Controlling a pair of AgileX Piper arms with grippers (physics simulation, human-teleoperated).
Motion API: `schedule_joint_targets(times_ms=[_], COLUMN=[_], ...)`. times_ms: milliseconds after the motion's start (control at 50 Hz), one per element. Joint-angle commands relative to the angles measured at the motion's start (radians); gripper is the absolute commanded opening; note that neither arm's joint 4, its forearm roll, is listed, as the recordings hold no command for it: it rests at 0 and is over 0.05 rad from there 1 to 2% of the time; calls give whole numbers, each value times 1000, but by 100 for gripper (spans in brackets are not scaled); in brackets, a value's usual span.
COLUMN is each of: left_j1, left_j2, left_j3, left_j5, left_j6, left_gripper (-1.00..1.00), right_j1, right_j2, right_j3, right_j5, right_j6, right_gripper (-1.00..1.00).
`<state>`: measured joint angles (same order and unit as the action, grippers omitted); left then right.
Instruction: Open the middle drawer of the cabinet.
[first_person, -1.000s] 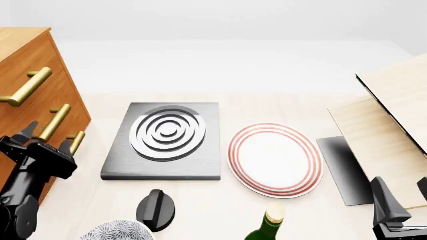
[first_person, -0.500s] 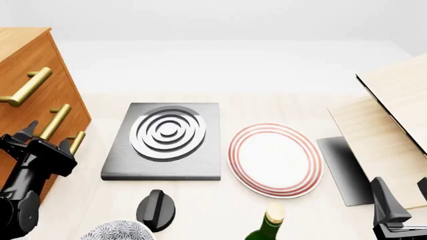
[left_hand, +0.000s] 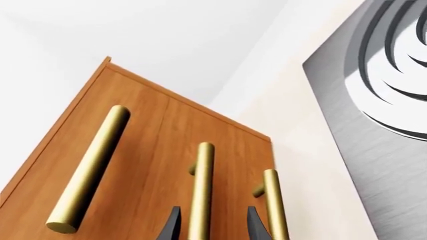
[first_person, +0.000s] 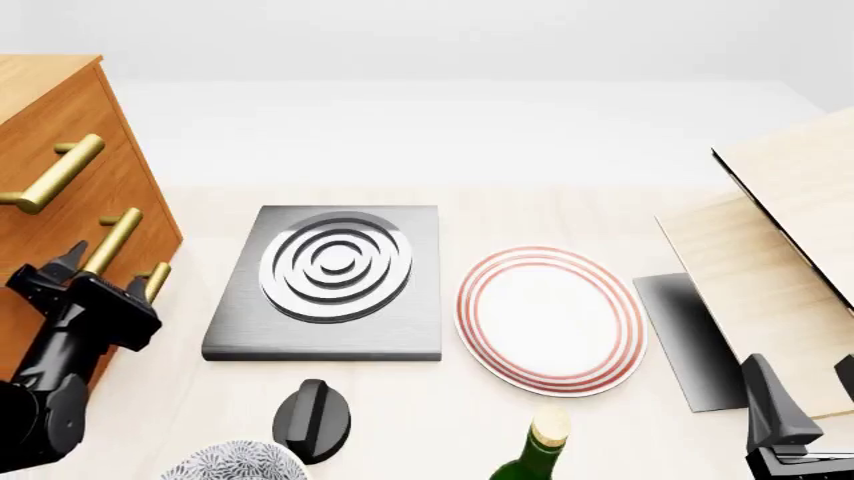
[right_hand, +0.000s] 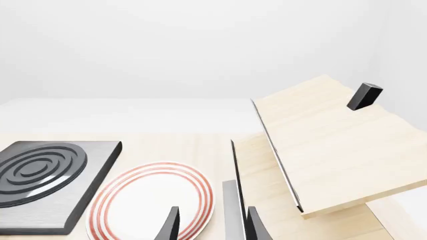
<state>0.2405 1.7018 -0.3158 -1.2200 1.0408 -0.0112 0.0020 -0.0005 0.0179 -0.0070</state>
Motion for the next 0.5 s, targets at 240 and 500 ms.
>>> schedule_joint_targets(times_ms=[240,500], left_j1=[-2,-14], left_j2=[3,-7], left_j3=[-36,-26], left_j5=[0,0], left_j6=[0,15], left_gripper=[-100,-100], right_j1=[2,8], right_j2=[-2,7], right_j3=[0,-4], right_j5=[0,-19], right_j6=[2,2], right_gripper=[100,100])
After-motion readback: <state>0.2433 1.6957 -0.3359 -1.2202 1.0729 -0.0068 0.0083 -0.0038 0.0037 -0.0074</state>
